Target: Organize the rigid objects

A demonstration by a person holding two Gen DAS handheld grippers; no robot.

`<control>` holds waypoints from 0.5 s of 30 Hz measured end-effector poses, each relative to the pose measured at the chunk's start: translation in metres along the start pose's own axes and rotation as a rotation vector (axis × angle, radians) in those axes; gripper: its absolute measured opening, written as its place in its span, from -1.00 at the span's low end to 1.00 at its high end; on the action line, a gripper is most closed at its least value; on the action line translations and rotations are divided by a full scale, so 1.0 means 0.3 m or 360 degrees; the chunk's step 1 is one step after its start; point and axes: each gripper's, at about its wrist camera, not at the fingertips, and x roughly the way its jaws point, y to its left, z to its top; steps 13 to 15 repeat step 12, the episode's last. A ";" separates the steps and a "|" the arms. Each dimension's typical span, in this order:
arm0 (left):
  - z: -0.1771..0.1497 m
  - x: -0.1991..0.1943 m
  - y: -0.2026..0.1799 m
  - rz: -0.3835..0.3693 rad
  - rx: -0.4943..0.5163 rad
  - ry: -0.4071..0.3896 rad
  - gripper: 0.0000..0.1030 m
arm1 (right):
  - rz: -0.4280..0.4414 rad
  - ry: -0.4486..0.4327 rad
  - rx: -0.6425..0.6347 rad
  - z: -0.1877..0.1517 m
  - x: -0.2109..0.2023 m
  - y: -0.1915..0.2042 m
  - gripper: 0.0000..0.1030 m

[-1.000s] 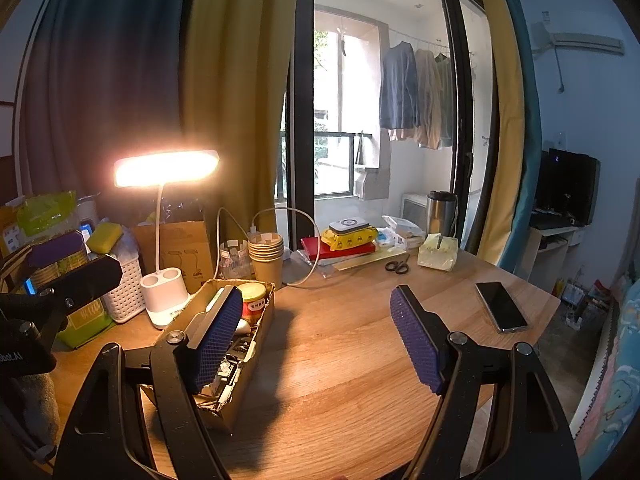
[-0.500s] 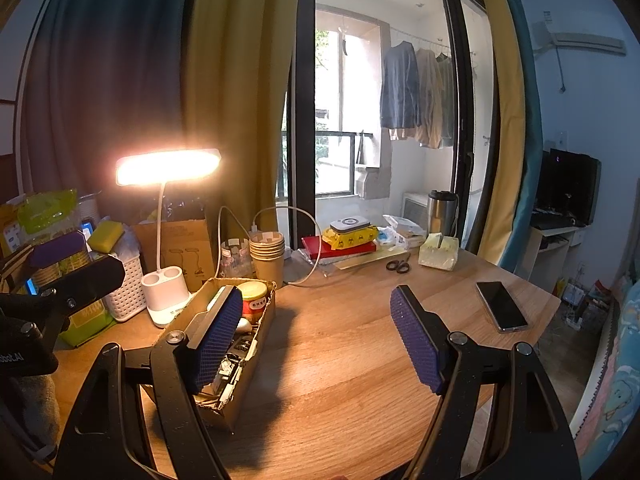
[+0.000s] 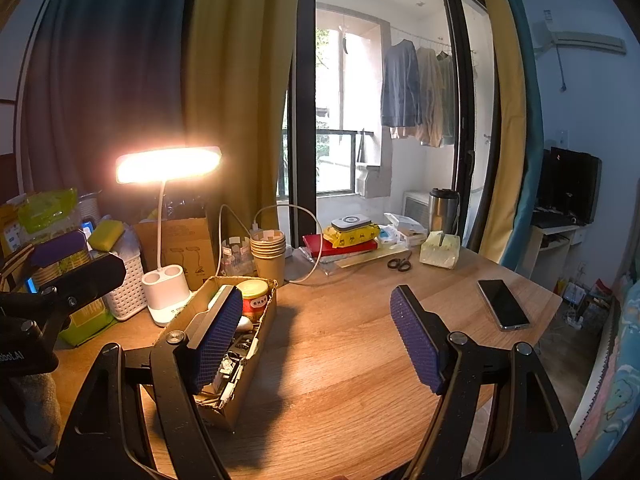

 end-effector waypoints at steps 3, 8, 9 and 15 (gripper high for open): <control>0.000 0.000 0.000 0.0000 -0.0001 0.0000 0.93 | 0.0000 0.0001 0.0000 0.000 0.000 0.000 0.54; 0.000 0.000 0.000 -0.0001 0.0000 0.0000 0.93 | -0.0001 0.0001 0.0000 0.000 0.000 0.000 0.54; 0.000 0.000 0.000 -0.0001 -0.0001 0.0000 0.93 | -0.0001 0.0001 0.0000 0.000 0.000 0.000 0.54; -0.003 0.000 -0.001 -0.0002 -0.0002 0.0002 0.93 | 0.0000 0.0003 0.0000 0.000 0.000 0.000 0.54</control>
